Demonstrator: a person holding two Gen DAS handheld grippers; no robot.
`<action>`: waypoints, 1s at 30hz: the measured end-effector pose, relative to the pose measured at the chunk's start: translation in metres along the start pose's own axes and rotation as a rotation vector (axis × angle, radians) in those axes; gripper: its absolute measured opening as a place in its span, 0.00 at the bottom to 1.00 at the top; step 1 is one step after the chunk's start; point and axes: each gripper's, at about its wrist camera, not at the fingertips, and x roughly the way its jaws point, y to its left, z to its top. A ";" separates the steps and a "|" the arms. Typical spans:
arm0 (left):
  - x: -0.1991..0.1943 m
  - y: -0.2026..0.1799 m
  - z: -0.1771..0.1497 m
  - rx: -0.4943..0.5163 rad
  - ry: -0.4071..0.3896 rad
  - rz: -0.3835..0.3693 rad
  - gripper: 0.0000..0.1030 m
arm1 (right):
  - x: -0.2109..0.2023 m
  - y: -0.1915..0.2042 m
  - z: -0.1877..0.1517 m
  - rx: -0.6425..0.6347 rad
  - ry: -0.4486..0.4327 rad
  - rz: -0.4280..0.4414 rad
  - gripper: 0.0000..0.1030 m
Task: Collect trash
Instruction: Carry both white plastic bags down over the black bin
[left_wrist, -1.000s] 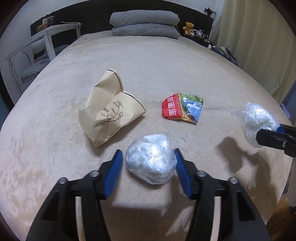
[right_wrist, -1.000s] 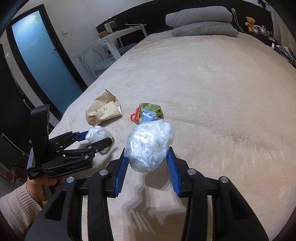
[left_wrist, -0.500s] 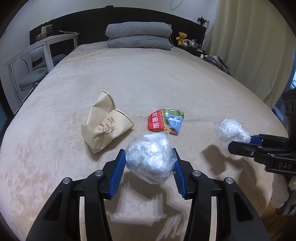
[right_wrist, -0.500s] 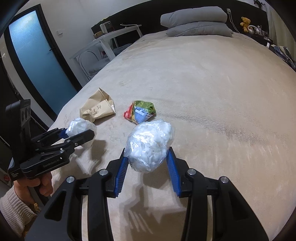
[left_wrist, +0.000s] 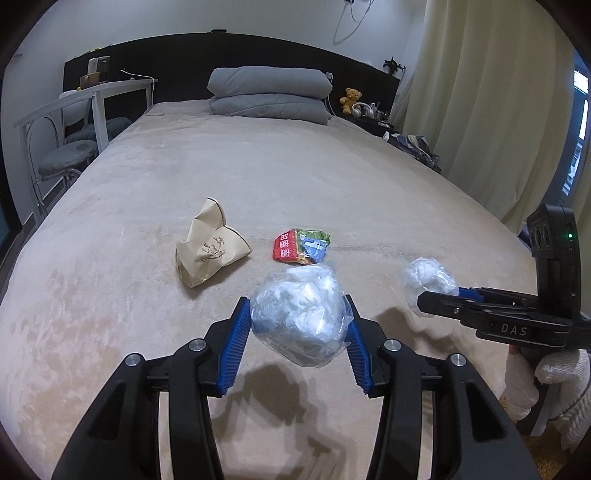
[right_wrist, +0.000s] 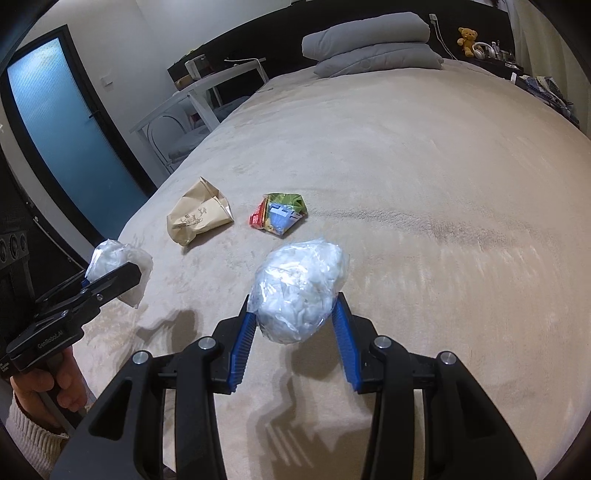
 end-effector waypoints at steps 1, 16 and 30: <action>-0.005 -0.002 -0.001 0.000 -0.007 -0.003 0.46 | -0.002 0.001 -0.003 0.003 -0.003 0.002 0.42; -0.059 -0.027 -0.037 -0.040 -0.080 -0.064 0.46 | -0.038 0.027 -0.058 -0.003 -0.026 0.030 0.42; -0.093 -0.055 -0.100 -0.061 -0.066 -0.104 0.46 | -0.073 0.042 -0.115 0.000 -0.037 0.052 0.42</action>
